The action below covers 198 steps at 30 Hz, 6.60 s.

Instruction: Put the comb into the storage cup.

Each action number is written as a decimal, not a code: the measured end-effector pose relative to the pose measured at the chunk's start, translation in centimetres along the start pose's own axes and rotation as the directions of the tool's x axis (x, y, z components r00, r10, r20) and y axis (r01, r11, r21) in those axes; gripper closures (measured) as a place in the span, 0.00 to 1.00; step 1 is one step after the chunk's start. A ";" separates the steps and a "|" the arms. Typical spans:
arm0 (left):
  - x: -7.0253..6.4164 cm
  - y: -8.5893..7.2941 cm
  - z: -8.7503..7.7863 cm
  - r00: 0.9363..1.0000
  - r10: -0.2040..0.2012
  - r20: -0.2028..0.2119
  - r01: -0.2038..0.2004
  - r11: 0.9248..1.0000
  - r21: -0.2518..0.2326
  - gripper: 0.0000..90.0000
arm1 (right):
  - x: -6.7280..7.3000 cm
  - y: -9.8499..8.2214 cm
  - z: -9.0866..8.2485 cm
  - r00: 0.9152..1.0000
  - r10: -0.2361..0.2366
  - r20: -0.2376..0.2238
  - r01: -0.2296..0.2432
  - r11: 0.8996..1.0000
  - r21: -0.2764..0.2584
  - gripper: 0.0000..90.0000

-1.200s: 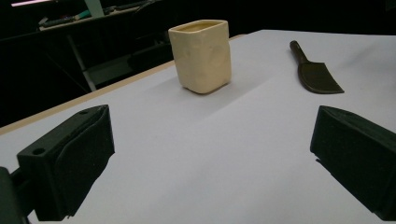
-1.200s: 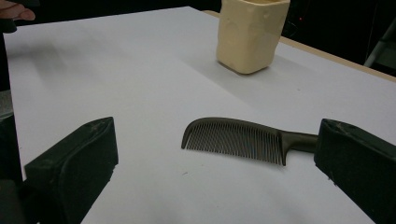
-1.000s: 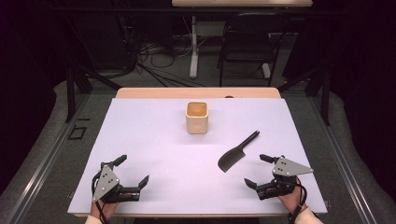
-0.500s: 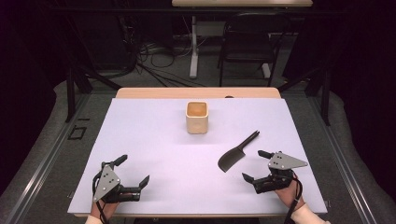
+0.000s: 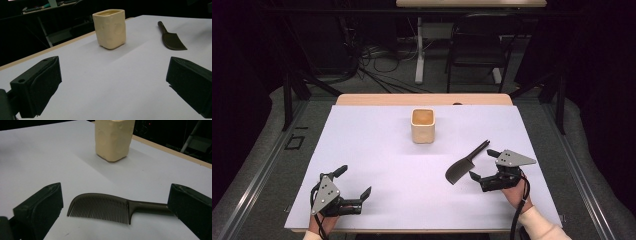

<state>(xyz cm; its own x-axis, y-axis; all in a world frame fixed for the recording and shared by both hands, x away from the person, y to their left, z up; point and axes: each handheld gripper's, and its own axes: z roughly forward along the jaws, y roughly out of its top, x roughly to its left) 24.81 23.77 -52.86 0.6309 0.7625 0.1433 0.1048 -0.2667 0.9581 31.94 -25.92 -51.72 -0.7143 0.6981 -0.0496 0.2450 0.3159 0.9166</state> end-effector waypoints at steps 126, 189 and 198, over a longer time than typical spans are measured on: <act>0.2 0.0 -0.3 1.000 -0.009 0.006 0.010 1.000 -0.017 0.00 | -7.7 -0.7 5.8 0.981 -0.099 0.170 -0.007 0.846 0.533 1.00; 0.2 0.0 -0.1 1.000 -0.004 0.013 0.004 1.000 -0.010 0.00 | -4.2 2.9 3.4 0.989 -0.127 0.074 0.062 0.816 0.575 0.17; 0.2 0.1 -0.1 1.000 -0.007 0.008 0.007 1.000 -0.009 0.00 | -3.5 3.1 4.3 0.988 -0.151 0.035 0.103 0.809 0.579 0.03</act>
<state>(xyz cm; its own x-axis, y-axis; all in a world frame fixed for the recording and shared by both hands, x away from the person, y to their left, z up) 24.88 23.96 -52.76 0.6366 0.7593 0.1348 0.1023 -0.2563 0.9612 38.06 -24.61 -50.37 -0.7199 0.6643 -0.2013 0.5040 0.6996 0.5065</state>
